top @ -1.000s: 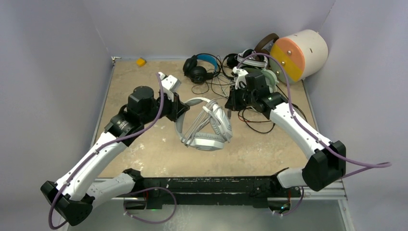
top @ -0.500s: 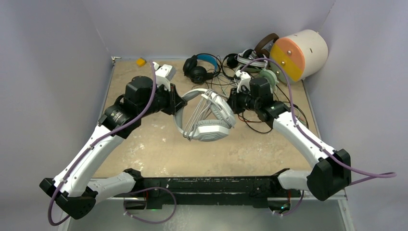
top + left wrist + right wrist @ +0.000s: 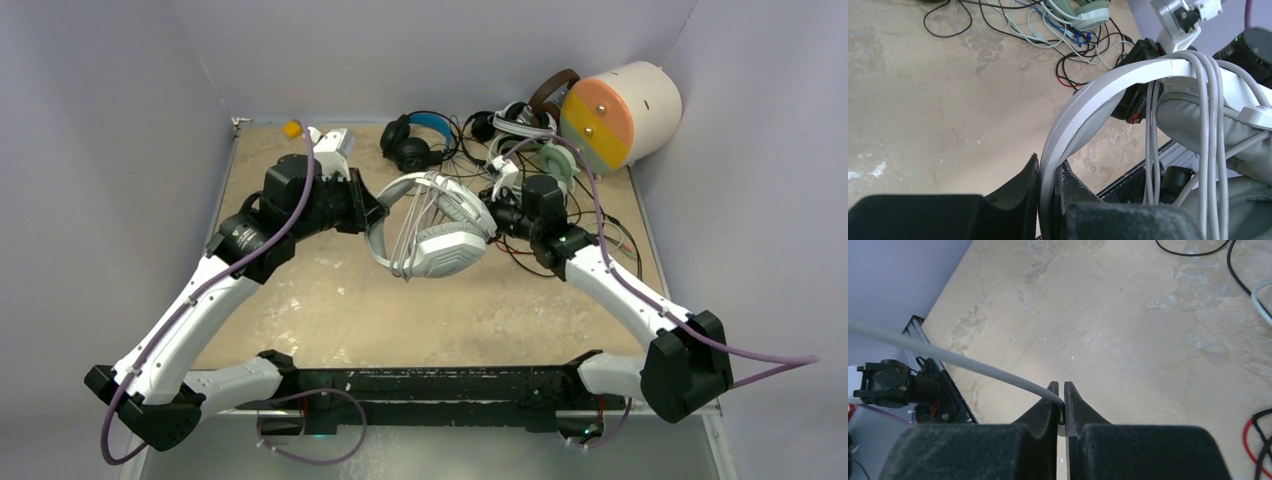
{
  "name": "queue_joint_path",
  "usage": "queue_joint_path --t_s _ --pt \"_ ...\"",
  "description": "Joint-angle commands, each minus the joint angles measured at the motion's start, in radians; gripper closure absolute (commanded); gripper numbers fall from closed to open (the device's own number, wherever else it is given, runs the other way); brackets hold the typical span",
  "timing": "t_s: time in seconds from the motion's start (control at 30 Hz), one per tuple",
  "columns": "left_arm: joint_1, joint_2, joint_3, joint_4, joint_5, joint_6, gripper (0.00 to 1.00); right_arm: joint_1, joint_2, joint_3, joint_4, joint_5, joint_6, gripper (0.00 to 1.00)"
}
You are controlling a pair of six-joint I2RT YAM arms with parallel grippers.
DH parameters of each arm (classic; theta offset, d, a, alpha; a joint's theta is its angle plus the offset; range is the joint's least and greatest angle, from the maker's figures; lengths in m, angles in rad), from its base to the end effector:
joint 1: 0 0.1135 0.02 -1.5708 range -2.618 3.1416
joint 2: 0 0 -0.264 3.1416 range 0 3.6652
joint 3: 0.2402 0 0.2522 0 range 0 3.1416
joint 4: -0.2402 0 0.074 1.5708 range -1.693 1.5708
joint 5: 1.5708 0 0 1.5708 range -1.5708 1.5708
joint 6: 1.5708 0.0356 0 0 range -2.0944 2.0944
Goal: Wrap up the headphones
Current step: Wrap the headphones cable around the headphones, then place the headphones at the center of the board.
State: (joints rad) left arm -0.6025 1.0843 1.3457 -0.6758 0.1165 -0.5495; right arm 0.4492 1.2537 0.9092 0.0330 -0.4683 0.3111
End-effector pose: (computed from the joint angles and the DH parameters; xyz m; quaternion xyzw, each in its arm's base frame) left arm 0.1771 -0.1268 0.4241 0.0540 0.8349 -0.3381 0.4310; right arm 0.2535 0.1401 0.3057 -0.1905 0.7749 0.3867 0.4623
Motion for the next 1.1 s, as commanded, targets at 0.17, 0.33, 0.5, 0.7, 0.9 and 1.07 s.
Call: queue_joint_path --t_s 0.17,0.33,0.5,0.7,0.9,1.07 --pt "0.001 -0.033 -0.155 0.274 -0.110 -0.389 1.00 0.003 -0.049 -0.213 0.338 -0.011 0.234 0.99" --pt "0.028 -0.031 -0.240 0.319 -0.188 -0.498 1.00 0.044 0.014 -0.236 0.391 -0.011 0.268 1.00" --pt "0.059 0.020 -0.274 0.297 -0.199 -0.589 1.00 0.096 0.072 -0.267 0.467 0.022 0.307 1.00" --pt "0.070 0.026 -0.348 0.300 -0.316 -0.614 1.00 0.119 0.169 -0.276 0.547 0.044 0.362 1.00" --pt "0.073 0.062 -0.411 0.260 -0.464 -0.631 1.00 0.146 0.340 -0.258 0.670 0.013 0.455 1.00" --pt "0.091 0.150 -0.434 0.168 -0.509 -0.730 1.00 0.177 0.480 -0.229 0.767 -0.012 0.521 1.00"
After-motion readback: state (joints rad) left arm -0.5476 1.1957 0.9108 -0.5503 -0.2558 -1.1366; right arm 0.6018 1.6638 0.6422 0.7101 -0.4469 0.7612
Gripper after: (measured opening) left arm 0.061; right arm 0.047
